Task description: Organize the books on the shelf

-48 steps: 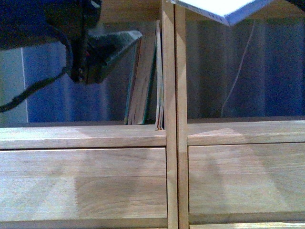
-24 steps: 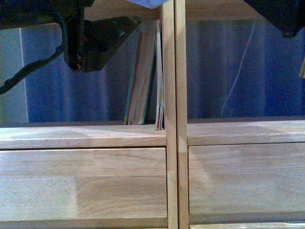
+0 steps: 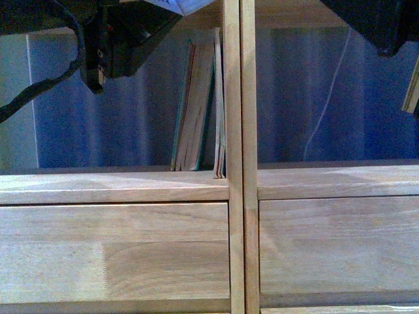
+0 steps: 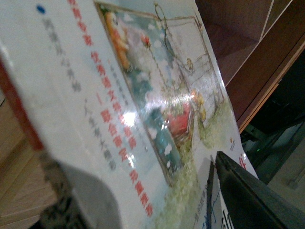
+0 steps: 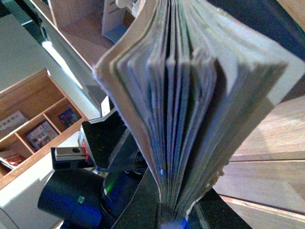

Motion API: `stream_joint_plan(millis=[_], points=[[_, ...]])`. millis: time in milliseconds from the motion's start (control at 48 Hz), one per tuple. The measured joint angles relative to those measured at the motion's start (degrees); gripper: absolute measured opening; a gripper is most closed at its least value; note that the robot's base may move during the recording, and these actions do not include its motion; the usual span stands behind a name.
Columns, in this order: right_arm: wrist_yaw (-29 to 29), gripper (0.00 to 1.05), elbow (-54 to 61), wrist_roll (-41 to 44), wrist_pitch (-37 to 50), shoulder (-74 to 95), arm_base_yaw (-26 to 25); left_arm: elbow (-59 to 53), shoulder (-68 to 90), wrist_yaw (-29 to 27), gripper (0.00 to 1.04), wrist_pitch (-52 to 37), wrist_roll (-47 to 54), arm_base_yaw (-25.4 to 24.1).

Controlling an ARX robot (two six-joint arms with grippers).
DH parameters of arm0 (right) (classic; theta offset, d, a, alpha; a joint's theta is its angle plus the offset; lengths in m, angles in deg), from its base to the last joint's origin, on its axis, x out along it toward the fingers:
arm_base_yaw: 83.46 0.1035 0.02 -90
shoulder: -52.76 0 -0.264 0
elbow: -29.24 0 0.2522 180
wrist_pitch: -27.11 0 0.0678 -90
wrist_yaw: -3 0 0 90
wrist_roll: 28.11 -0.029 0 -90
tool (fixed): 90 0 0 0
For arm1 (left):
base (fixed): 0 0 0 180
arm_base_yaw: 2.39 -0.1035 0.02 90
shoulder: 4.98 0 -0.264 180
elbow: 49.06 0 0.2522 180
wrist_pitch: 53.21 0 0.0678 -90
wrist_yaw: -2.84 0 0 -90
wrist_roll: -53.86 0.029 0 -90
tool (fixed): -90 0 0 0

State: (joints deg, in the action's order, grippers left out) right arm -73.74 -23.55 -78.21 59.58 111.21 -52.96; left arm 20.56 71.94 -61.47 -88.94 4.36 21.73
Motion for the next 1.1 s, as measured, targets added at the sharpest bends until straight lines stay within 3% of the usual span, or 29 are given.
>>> stream_joint_plan(millis=[167, 271, 396, 583, 688, 729, 917, 1104], points=[[0.24, 0.09, 0.59, 0.24, 0.00, 0.00, 0.13, -0.17, -0.33, -0.33, 0.39, 0.00, 0.11, -0.31], [0.81, 0.27, 1.14, 0.61, -0.02, -0.07, 0.66, -0.68, -1.03, -0.61, 0.22, 0.00, 0.07, -0.37], [1.05, 0.43, 1.70, 0.66, -0.13, -0.04, 1.05, -1.01, -2.40, -0.59, 0.09, 0.35, 0.02, 0.26], [1.64, 0.72, 1.90, 0.66, -0.13, -0.22, 1.20, -3.41, -8.31, -3.43, 0.07, 4.81, 5.68, 2.99], [1.73, 0.90, 1.90, 0.63, -0.13, -0.22, 1.27, -4.79, -13.86, -10.16, 0.07, 14.80, 14.67, 5.33], [1.81, 0.98, 1.90, 0.61, -0.13, -0.22, 1.29, -5.27, -16.39, -15.26, 0.07, 19.85, 20.85, 5.90], [1.18, 0.98, 1.90, 0.68, -0.13, -0.22, 1.27, -8.00, -22.16, -26.01, 0.07, 24.50, 36.04, 2.89], [1.38, 0.98, 1.90, 0.90, -0.13, -0.35, 1.31, -7.87, -22.21, -29.57, 0.07, 25.18, 44.26, -4.52]])
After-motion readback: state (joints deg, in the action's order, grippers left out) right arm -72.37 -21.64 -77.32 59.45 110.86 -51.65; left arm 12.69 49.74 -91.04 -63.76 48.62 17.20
